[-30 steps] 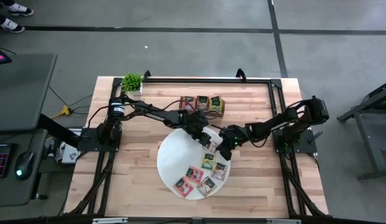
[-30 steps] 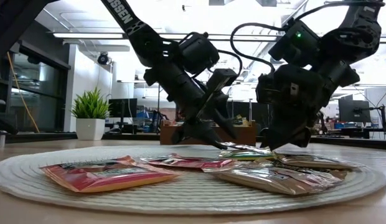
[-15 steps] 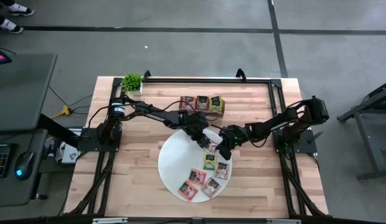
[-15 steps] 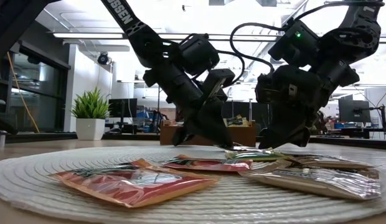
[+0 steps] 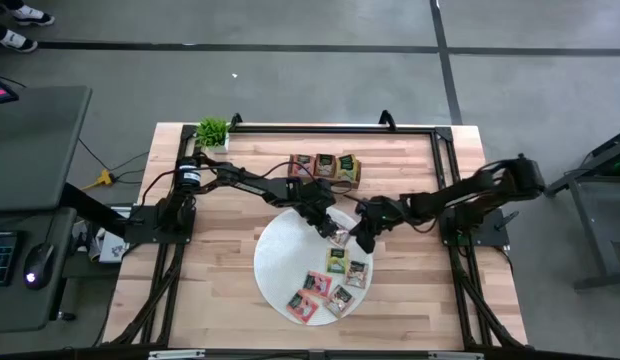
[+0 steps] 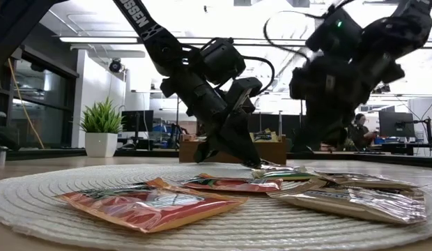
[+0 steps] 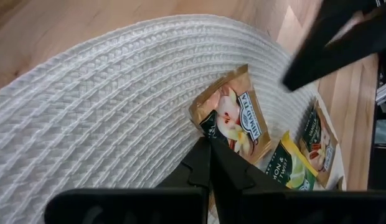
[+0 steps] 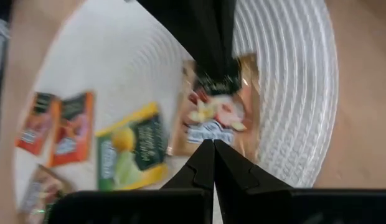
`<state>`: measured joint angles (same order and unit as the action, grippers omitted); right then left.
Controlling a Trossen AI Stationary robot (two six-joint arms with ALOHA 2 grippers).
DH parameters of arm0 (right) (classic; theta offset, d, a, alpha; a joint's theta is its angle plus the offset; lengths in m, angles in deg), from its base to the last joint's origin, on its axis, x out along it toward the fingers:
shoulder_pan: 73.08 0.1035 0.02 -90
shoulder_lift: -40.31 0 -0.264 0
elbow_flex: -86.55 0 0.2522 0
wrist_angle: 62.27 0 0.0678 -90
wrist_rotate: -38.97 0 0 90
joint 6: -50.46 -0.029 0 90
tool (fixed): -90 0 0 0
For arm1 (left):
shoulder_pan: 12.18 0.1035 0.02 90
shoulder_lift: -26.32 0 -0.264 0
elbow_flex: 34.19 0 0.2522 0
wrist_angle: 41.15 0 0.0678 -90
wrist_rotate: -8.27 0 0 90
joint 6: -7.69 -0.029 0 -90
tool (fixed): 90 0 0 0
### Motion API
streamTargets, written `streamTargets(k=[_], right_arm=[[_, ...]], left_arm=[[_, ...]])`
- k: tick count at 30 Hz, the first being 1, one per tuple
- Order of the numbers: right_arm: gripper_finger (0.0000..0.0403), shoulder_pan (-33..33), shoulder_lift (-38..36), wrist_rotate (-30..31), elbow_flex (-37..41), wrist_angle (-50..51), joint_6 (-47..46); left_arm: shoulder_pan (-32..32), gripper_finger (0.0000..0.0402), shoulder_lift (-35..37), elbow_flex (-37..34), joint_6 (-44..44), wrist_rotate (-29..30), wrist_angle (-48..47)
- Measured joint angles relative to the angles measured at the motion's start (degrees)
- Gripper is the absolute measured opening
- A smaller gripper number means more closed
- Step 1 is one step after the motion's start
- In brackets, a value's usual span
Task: Pick & Place Tea
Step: Put the brown tea bag into the middle section of the wooden organizer
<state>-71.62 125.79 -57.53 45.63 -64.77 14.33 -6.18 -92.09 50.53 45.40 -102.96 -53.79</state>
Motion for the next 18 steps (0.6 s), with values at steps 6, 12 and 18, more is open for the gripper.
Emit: streamTargets(k=[6,12,18], right_arm=[[0.0,0.04,-11.9,1.64,-0.02,6.73,0.47],[0.0,0.02,-26.85,6.6,-0.09,17.03,0.25],[0.0,0.02,-37.17,9.21,-0.09,25.69,-0.26]], left_arm=[[0.02,0.0,0.0,0.0,-0.8,-0.07,0.04],[0.92,0.0,2.01,0.02,-3.21,-0.48,-0.77],[2.56,0.0,7.23,0.07,-8.35,-0.22,-4.15]])
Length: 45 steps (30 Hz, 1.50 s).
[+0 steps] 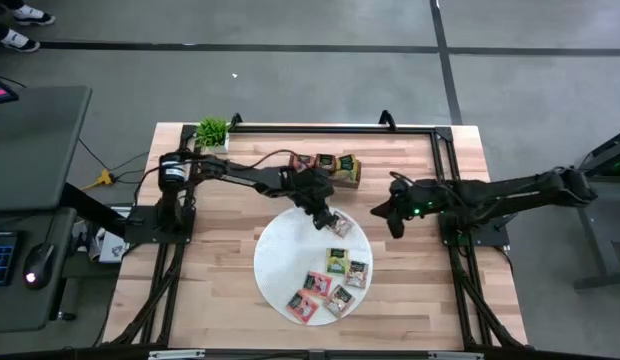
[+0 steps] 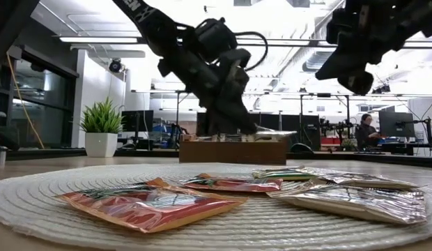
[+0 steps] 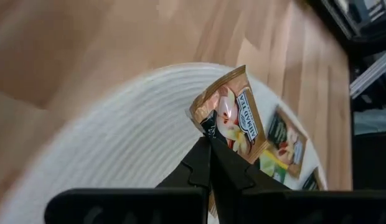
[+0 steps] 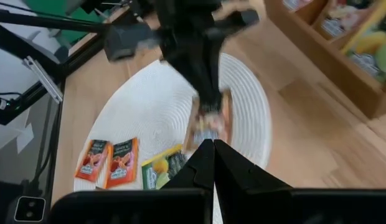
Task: Pick & Place Tea
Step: Put the brown tea bag into the middle section of the wooden organizer
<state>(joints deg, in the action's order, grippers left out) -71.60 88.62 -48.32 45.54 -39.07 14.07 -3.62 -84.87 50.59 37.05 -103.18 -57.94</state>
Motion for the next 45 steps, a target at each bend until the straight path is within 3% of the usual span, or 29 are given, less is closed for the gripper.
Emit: streamTargets(k=[6,10,16,18,21,23,27,35,45], right_arm=[[0.0,0.05,-2.45,-0.08,0.0,3.22,-1.11],[0.0,0.08,-1.92,-0.5,0.0,3.1,-1.11],[0.0,0.07,-1.8,-0.69,-0.02,3.17,-1.1],[0.0,0.07,-1.76,-0.69,-0.02,3.23,-1.06],[0.0,0.07,-1.7,-0.14,-0.02,3.4,-0.84],[0.0,0.07,-1.7,0.41,-0.02,3.39,-0.82],[0.0,0.07,-1.7,1.02,-0.02,3.4,-0.78],[0.0,0.07,-1.7,1.56,-0.02,3.23,-0.73],[0.0,0.07,-1.7,3.06,-0.02,3.2,-1.28]], left_arm=[[3.49,0.0,4.22,3.39,-8.6,1.58,-11.9],[5.74,0.0,4.87,13.4,-20.29,5.83,-24.82],[6.91,0.0,2.53,31.25,-39.16,19.14,-43.4],[6.86,0.0,1.86,35.28,-44.3,23.88,-49.87],[6.8,0.0,-0.25,40.56,-51.13,30.27,-50.58],[6.84,0.0,-1.21,42.21,-54.46,32.71,-56.12],[6.85,0.0,-4.78,44.62,-58.43,36.99,-58.11],[6.82,0.0,-10.69,44.87,-59.34,38.81,-59.98],[6.82,0.0,-12.6,44.87,-66.04,42.01,-55.7]])
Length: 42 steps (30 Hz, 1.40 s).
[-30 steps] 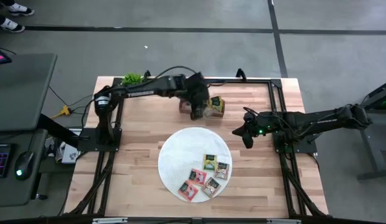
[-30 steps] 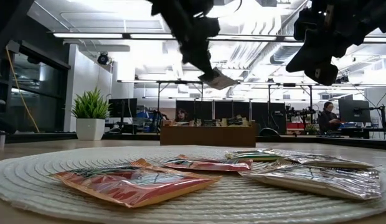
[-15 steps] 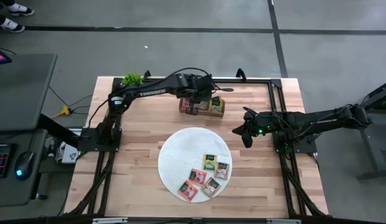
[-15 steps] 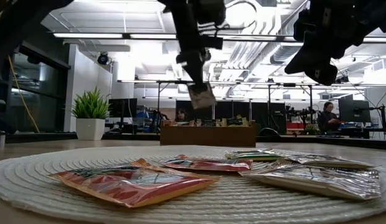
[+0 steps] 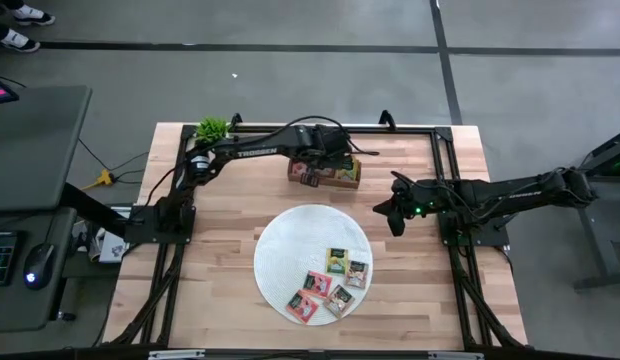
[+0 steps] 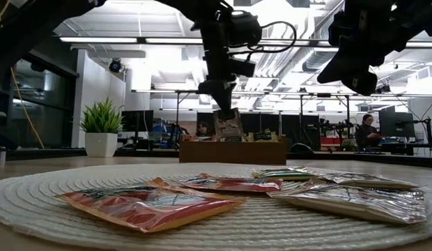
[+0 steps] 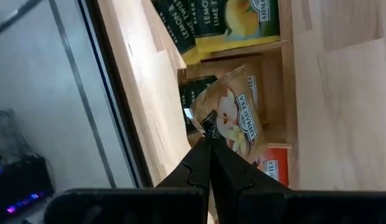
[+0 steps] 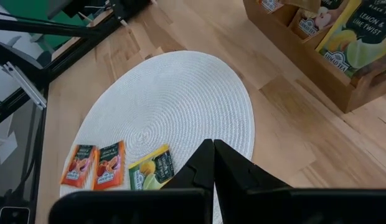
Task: Pick & Place Tea
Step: Put the brown tea bag into the middle section of the wooden organizer
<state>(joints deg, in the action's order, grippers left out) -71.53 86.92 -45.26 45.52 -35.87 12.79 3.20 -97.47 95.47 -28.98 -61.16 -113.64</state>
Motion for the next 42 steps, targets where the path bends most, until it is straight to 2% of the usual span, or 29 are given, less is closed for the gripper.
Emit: streamTargets(k=[17,37,42], right_arm=[[0.0,0.0,0.0,1.3,0.0,0.0,-1.97],[0.0,0.0,0.0,1.85,0.0,0.0,-2.86],[0.0,0.0,0.0,1.85,0.0,0.0,-2.86]], left_arm=[[0.02,0.0,-1.34,-0.07,-9.61,-2.38,1.93],[0.0,0.0001,-1.27,-0.02,-13.04,-3.92,3.96],[0.04,0.0019,-1.27,-0.02,-13.04,-3.7,4.42]])
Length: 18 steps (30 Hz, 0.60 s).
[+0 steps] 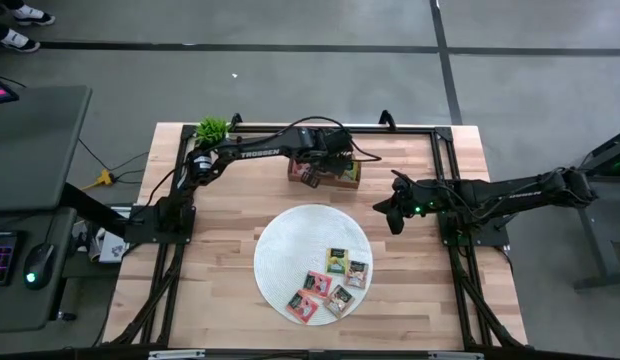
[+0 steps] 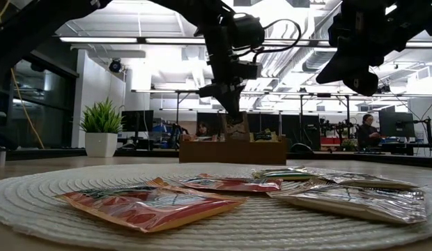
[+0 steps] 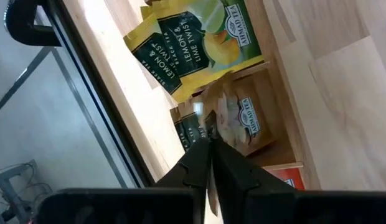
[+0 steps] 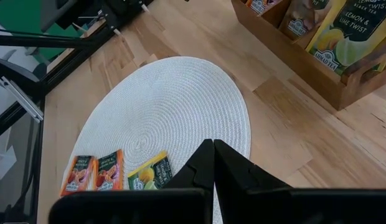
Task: Pick & Place Tea
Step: Put the brown tea bag into the middle section of the wooden organizer
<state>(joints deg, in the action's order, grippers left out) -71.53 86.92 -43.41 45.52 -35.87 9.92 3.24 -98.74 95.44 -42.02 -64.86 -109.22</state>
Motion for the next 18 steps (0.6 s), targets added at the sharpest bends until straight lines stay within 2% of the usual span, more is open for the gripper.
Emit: streamTargets(k=[8,18], right_arm=[[0.0,0.0,0.0,-0.02,0.0,0.02,0.0],[0.0,0.0,0.0,-0.02,0.0,0.02,0.0]], left_arm=[[0.0,0.0066,0.01,0.0,0.44,0.65,-1.24],[0.0,0.0074,0.0,0.0,0.63,3.25,-1.58]])
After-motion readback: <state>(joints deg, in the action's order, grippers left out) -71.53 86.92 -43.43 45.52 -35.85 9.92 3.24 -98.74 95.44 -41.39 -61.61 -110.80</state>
